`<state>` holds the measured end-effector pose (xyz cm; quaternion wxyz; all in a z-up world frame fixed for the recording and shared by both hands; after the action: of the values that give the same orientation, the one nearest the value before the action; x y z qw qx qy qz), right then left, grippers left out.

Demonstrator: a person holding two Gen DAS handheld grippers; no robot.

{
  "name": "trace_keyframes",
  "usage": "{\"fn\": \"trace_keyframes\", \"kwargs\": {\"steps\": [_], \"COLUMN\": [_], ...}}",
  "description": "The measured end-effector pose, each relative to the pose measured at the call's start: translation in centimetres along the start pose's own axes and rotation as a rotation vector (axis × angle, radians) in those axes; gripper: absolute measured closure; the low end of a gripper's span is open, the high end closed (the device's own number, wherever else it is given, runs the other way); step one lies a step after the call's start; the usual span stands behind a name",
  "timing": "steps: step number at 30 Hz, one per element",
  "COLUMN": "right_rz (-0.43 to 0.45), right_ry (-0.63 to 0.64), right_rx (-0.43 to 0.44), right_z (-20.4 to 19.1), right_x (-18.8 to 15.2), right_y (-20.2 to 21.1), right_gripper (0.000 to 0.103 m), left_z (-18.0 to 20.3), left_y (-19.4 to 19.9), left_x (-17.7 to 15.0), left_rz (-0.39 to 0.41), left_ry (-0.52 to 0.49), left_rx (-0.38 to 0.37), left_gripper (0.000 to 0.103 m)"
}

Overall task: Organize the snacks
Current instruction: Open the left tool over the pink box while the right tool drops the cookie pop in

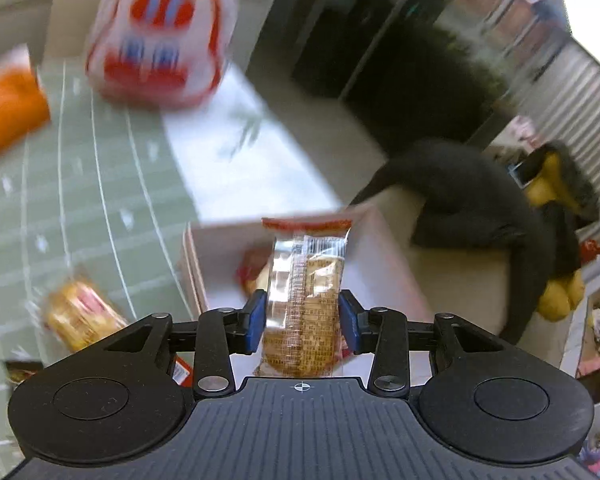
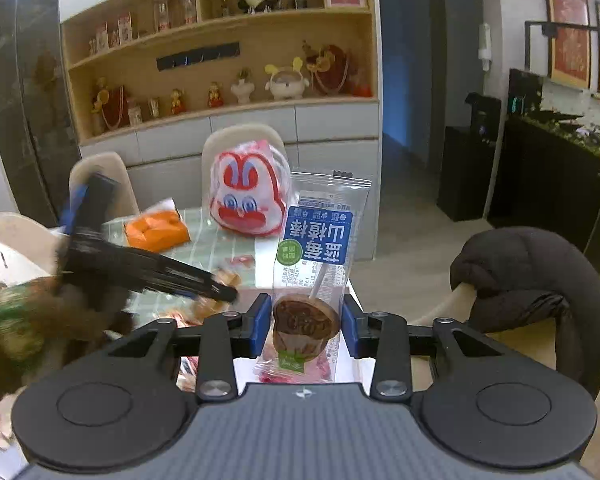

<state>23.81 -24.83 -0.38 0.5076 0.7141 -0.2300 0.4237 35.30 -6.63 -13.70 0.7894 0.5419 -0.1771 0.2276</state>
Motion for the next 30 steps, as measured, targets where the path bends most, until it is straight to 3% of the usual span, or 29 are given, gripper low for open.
{"fn": "trace_keyframes", "kwargs": {"steps": [2, 4, 6, 9, 13, 15, 18, 23, 27, 30], "right_rz": [-0.030, -0.059, -0.094, -0.160, -0.224, -0.245, -0.261, -0.270, -0.289, -0.317], "right_ry": [-0.001, -0.005, -0.004, 0.003, 0.034, 0.044, 0.063, 0.036, 0.031, 0.058], "right_rx": [0.003, 0.008, 0.016, 0.052, 0.101, 0.111, 0.088, 0.140, 0.208, 0.310], "right_z": [0.7, 1.7, 2.7, 3.1, 2.2, 1.7, 1.4, -0.3, -3.3, -7.2], "right_x": [-0.6, -1.2, -1.8, -2.7, -3.6, -3.8, -4.1, -5.2, -6.6, -7.8], "right_y": [-1.2, -2.5, -4.3, -7.9, -13.3, -16.2, -18.7, -18.5, -17.5, -16.9], "right_gripper": [0.066, 0.066, 0.066, 0.066, 0.066, 0.056, 0.053, 0.045, 0.045, 0.045], "left_z": [-0.7, -0.9, -1.1, -2.4, -4.2, -5.2, -8.1, -13.2, -15.1, -15.3], "left_y": [-1.8, -1.5, -0.1, 3.1, 6.2, 7.8, 9.2, 11.0, 11.5, 11.7], "left_x": [-0.6, -0.9, -0.7, -0.6, -3.0, -5.7, -9.7, -16.4, -19.4, -19.7], "left_rz": [0.003, 0.038, 0.090, 0.170, 0.212, 0.210, 0.175, 0.095, 0.066, 0.063], "left_ry": [0.034, 0.087, 0.133, 0.172, 0.297, 0.337, 0.387, 0.543, 0.629, 0.623], "left_rx": [0.027, -0.006, -0.041, -0.020, -0.031, -0.025, 0.052, 0.186, 0.189, 0.168], "left_gripper": [0.060, 0.060, 0.060, 0.060, 0.060, 0.060, 0.060, 0.060, 0.060, 0.060]}}
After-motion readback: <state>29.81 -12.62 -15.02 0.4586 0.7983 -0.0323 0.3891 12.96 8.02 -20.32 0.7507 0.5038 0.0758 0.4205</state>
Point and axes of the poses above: each gripper's, at about its wrist camera, not at the fingertips, and y roughly against the way its jaws point, z to its right, x to its top, the point moved 10 cm from there along -y, roughly the way its jaws point, and after that the axes turned 2 degrees about -y, right-handed, at the moved point
